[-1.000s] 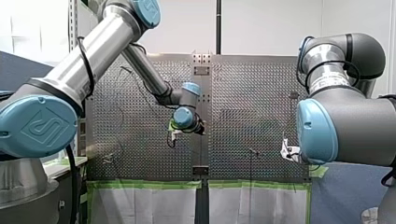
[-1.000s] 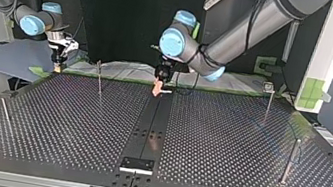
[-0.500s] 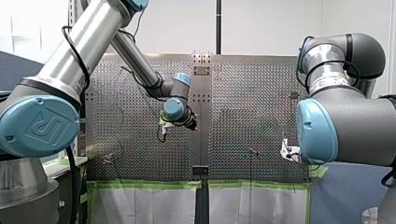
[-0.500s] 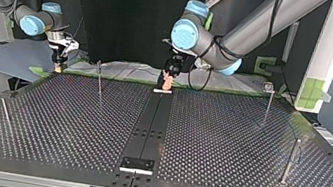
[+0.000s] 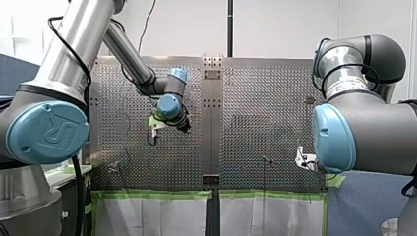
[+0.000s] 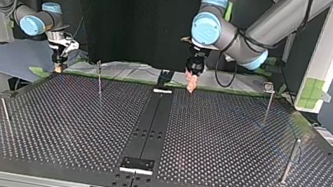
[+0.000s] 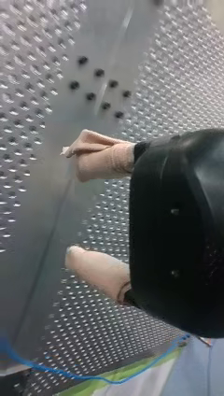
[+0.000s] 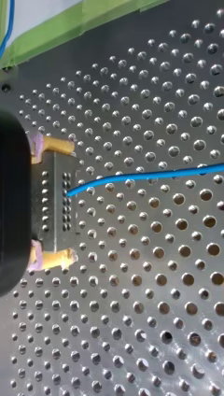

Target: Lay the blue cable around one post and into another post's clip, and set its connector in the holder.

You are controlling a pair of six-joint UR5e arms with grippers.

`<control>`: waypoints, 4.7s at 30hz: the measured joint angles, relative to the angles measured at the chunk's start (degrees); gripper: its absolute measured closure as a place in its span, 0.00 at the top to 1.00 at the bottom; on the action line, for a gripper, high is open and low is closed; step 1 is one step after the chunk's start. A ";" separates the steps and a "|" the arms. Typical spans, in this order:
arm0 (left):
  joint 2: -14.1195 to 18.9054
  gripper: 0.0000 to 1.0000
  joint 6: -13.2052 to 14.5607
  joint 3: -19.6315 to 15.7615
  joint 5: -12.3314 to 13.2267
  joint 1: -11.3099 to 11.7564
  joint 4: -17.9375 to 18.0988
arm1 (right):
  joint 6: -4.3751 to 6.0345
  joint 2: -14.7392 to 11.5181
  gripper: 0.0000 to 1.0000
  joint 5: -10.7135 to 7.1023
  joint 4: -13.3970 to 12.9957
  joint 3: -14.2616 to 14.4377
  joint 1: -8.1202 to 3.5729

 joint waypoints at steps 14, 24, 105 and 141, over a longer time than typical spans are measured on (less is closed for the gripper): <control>8.13 0.99 -4.97 -8.14 7.52 8.07 -0.88 | 0.00 0.08 0.00 0.00 0.01 0.00 0.00; 12.93 0.99 -8.14 -12.11 12.02 12.87 1.56 | 0.00 0.10 0.00 0.00 -0.12 0.00 0.00; 16.88 0.99 -37.61 -12.64 23.36 41.68 22.74 | 0.00 1.07 0.00 0.00 -0.96 -0.01 0.39; 8.73 0.99 -37.55 1.63 9.33 36.20 9.52 | 0.00 1.31 0.00 0.00 -0.86 -0.29 1.06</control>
